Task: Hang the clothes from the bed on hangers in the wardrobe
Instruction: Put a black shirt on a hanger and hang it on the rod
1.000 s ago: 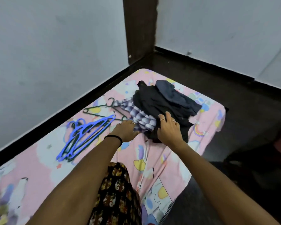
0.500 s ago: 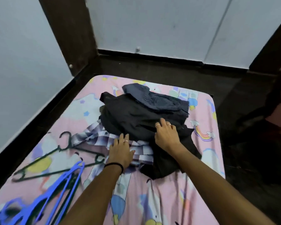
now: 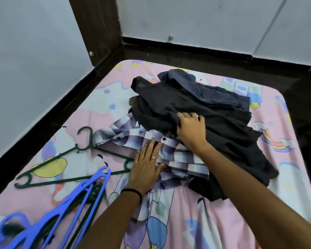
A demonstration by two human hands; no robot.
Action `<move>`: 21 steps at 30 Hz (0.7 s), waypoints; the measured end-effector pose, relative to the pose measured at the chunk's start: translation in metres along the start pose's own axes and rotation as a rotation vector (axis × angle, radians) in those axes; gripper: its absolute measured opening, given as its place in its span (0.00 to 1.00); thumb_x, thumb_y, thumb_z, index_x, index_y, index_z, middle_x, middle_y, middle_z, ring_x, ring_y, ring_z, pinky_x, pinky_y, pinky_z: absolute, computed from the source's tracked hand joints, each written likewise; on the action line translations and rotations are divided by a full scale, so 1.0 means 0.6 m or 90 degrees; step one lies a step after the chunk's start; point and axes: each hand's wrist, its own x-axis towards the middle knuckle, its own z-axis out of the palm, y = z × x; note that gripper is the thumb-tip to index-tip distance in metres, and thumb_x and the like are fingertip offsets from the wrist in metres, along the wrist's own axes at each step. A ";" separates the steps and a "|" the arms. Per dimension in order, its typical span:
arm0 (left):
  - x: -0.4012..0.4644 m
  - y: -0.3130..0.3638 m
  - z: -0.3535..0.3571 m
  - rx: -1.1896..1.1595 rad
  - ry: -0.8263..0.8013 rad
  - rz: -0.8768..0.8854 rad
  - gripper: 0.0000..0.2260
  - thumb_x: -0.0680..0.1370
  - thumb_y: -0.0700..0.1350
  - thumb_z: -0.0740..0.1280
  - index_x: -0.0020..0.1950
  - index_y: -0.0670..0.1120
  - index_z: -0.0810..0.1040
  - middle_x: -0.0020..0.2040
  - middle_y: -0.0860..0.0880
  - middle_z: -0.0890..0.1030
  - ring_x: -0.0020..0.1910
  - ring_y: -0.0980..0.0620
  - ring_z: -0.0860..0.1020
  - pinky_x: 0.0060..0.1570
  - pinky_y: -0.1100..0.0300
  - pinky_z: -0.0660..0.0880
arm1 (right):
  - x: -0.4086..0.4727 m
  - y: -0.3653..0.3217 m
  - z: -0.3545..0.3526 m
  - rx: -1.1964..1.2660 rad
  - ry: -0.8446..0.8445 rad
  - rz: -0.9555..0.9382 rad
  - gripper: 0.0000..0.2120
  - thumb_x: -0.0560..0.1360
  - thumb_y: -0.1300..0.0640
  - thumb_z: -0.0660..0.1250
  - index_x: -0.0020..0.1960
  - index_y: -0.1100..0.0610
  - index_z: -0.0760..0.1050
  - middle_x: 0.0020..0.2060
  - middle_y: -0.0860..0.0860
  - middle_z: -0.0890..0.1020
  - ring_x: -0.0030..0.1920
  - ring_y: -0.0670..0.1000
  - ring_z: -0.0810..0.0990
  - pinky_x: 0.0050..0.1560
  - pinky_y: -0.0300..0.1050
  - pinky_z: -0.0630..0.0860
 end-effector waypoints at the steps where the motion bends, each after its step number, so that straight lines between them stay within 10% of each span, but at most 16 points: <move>1: -0.014 -0.007 -0.001 0.005 -0.012 0.000 0.28 0.79 0.61 0.52 0.77 0.51 0.54 0.77 0.48 0.59 0.74 0.46 0.64 0.67 0.47 0.68 | 0.008 -0.003 -0.020 0.049 0.020 0.040 0.15 0.75 0.56 0.63 0.61 0.54 0.75 0.51 0.56 0.82 0.54 0.62 0.78 0.55 0.55 0.68; 7: -0.085 -0.009 -0.060 0.008 0.011 -0.022 0.38 0.75 0.69 0.33 0.78 0.49 0.54 0.79 0.48 0.53 0.76 0.44 0.58 0.71 0.47 0.60 | 0.025 0.011 -0.252 0.324 0.172 0.217 0.20 0.75 0.59 0.57 0.66 0.52 0.71 0.57 0.59 0.79 0.59 0.62 0.76 0.54 0.52 0.72; 12: -0.123 0.050 -0.166 -0.017 0.059 -0.001 0.36 0.74 0.67 0.39 0.78 0.51 0.40 0.79 0.50 0.41 0.78 0.46 0.45 0.74 0.50 0.49 | -0.016 0.025 -0.496 0.440 0.294 0.219 0.20 0.73 0.61 0.54 0.62 0.53 0.74 0.57 0.54 0.79 0.58 0.57 0.77 0.58 0.50 0.72; 21: -0.195 0.245 -0.431 -0.325 0.261 0.081 0.35 0.78 0.59 0.61 0.78 0.45 0.50 0.77 0.44 0.56 0.75 0.44 0.57 0.72 0.47 0.59 | -0.271 0.014 -0.847 0.649 0.364 -0.003 0.08 0.79 0.62 0.58 0.48 0.59 0.76 0.40 0.52 0.78 0.41 0.47 0.76 0.42 0.41 0.74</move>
